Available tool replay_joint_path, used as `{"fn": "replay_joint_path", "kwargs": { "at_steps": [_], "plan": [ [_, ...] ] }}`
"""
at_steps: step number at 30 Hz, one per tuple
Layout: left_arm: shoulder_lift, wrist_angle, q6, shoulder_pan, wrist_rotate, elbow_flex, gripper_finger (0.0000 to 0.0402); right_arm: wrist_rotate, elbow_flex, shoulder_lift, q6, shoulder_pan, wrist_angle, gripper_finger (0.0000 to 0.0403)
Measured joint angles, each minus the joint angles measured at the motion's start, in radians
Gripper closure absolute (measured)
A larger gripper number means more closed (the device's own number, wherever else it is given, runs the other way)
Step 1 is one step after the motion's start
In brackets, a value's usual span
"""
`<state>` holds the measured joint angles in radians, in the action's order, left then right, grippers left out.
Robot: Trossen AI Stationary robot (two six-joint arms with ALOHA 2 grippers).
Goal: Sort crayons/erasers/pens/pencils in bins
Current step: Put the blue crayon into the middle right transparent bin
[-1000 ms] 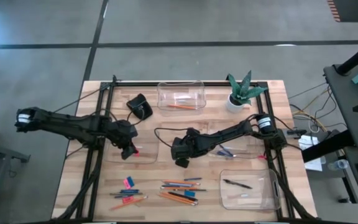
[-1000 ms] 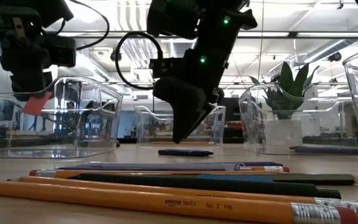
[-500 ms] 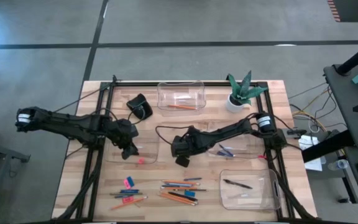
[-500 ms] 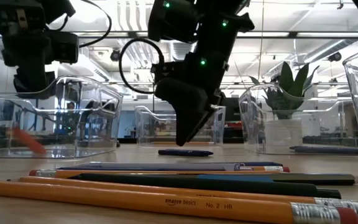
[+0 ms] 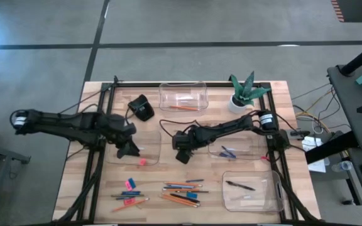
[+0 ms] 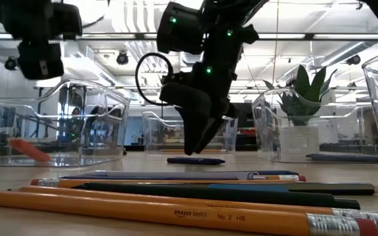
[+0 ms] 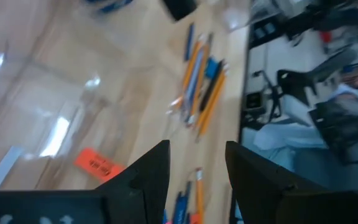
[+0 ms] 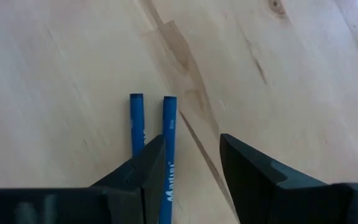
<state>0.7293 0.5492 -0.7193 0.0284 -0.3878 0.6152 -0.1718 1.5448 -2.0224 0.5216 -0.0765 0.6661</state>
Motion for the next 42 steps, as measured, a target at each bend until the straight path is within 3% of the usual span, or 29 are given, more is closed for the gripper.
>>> {"fn": "replay_joint_path", "kwargs": {
  "at_steps": [15,37,42],
  "plan": [
    [-0.131,-0.050,0.045,0.001,0.054,0.059,0.0262,-0.004,-0.007,0.000,0.009,-0.017,-0.017,0.0260],
    [-0.135,-0.047,0.055,0.000,0.068,0.052,0.0262,0.025,-0.013,-0.062,0.032,-0.031,-0.047,0.0278],
    [-0.134,-0.048,0.054,0.000,0.074,0.052,0.0262,0.030,-0.013,-0.059,0.009,-0.032,-0.048,0.0297]
  ]
}}
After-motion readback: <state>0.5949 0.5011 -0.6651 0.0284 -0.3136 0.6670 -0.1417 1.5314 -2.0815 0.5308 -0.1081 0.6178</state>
